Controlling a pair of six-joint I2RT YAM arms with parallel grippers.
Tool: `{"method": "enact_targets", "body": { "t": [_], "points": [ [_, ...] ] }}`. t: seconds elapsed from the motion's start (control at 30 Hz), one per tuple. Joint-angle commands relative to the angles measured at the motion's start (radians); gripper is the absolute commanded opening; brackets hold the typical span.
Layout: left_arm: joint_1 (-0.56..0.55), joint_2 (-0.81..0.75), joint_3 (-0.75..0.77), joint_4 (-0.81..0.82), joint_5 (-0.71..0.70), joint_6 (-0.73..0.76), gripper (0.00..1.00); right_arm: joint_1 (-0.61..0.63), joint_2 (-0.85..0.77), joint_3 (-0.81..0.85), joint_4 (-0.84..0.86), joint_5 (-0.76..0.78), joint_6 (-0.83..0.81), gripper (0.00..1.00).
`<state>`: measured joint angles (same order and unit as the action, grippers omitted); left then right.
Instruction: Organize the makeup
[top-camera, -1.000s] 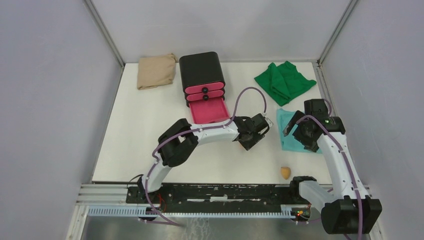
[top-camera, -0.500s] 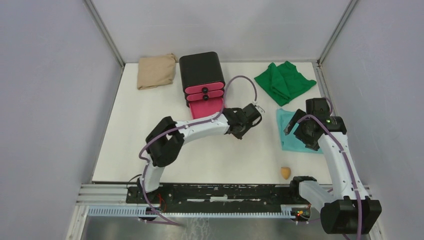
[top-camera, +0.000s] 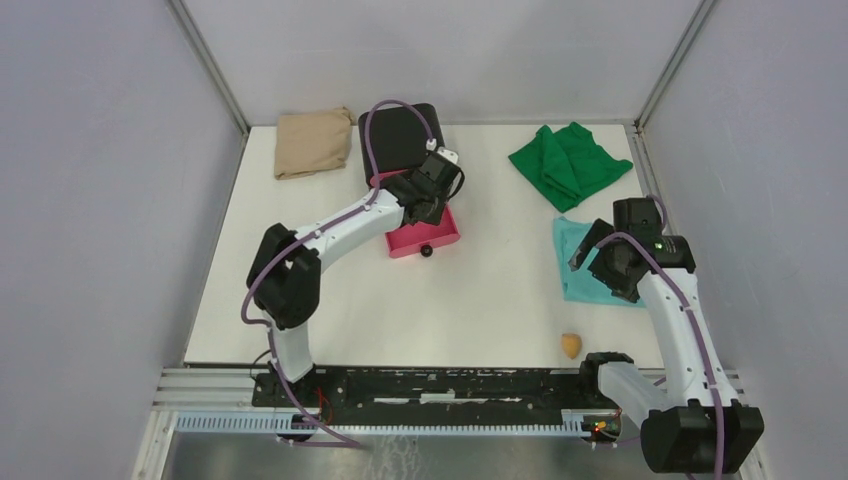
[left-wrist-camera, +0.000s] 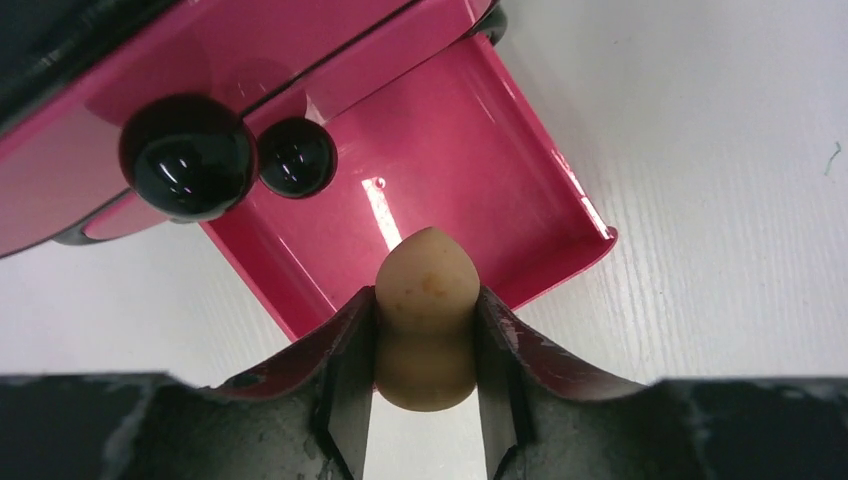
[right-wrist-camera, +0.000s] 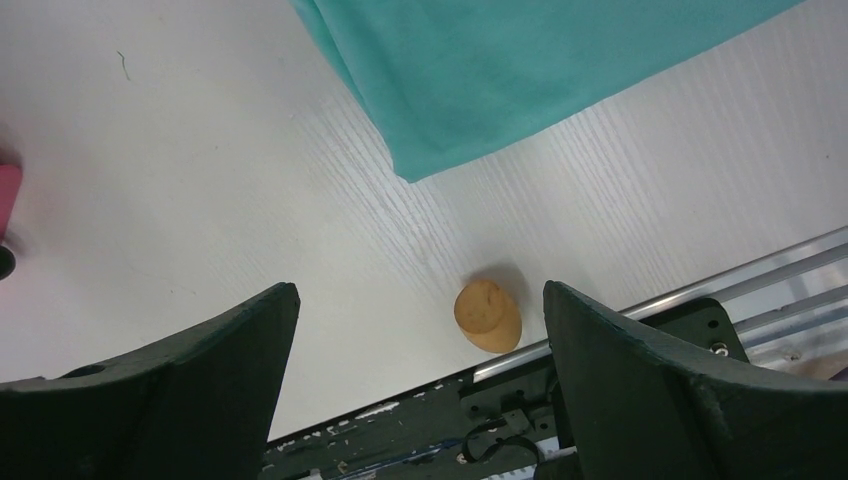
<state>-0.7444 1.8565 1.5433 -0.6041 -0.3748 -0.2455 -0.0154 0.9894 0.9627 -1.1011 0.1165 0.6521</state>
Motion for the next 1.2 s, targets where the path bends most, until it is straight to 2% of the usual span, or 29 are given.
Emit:
{"method": "enact_targets", "body": {
  "t": [0.0,0.13,0.27,0.43,0.67,1.17],
  "points": [
    [0.020,0.026,-0.023,0.031,-0.059,-0.071,0.51,-0.004,-0.025,0.005,-0.048,0.018,-0.013,0.99],
    [0.036,0.038,-0.038,0.044,-0.057,-0.080,0.67,-0.003,0.010,0.004,-0.131,0.032,-0.015,0.99],
    [0.036,0.030,-0.039,0.043,-0.036,-0.078,0.73,-0.003,-0.012,-0.046,-0.167,-0.008,0.001,0.99],
    [0.020,-0.039,-0.055,0.044,0.015,-0.055,0.74,-0.005,-0.083,-0.170,-0.169,-0.111,0.088,0.93],
    [-0.063,-0.177,-0.087,0.044,0.041,-0.064,0.76,-0.004,-0.096,-0.248,-0.162,-0.101,0.139,0.85],
    [-0.122,-0.281,-0.156,0.046,0.080,-0.118,0.76,-0.003,0.035,-0.395,0.055,-0.173,0.164,0.77]
  ]
}}
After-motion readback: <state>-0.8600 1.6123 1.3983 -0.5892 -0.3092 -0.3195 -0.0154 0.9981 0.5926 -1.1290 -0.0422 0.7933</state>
